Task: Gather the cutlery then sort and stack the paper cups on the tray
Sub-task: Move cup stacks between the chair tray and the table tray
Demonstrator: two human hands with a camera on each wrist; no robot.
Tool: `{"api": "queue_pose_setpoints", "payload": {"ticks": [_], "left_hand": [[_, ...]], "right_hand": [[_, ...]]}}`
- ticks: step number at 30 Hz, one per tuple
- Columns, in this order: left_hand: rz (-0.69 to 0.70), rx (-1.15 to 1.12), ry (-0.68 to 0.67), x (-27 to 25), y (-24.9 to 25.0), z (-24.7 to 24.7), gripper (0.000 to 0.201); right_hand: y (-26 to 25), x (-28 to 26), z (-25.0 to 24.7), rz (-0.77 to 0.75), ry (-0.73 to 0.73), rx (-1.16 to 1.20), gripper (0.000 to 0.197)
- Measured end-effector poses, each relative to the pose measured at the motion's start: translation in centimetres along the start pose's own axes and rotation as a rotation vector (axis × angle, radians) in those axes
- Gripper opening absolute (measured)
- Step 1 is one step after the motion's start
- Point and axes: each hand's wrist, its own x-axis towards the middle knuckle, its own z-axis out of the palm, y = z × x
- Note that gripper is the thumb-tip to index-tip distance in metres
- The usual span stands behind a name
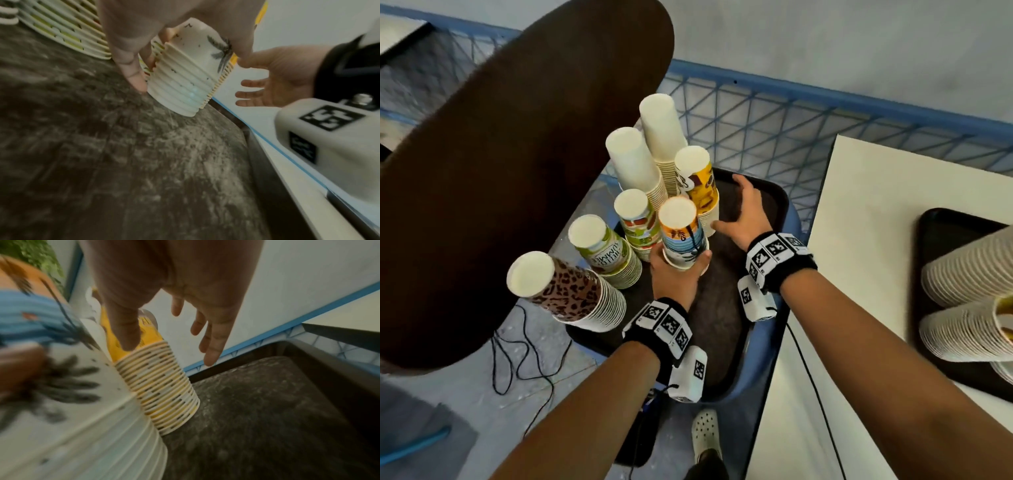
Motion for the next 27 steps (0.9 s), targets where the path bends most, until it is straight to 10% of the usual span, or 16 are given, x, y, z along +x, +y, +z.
{"api": "queue_pose_setpoints", "payload": {"ticks": [7,12,27], "left_hand": [[-0.039,0.001,0.023,0.7,-1.3,0.9,0.086],[0.037,-0.019,-0.01,0.8,-1.8,0.4,0.084],[0.15,-0.249,-0.233,0.5,0.6,-1.5,0.052]], "right_hand": [[0.6,4.0,1.3,0.066,-0.297,0.121,0.124],[1.4,5.1,1.5,0.071,-0.431,0.186,0.115],[1.0,0.0,0.8,0.052,-0.005,0.496,0.099]]}}
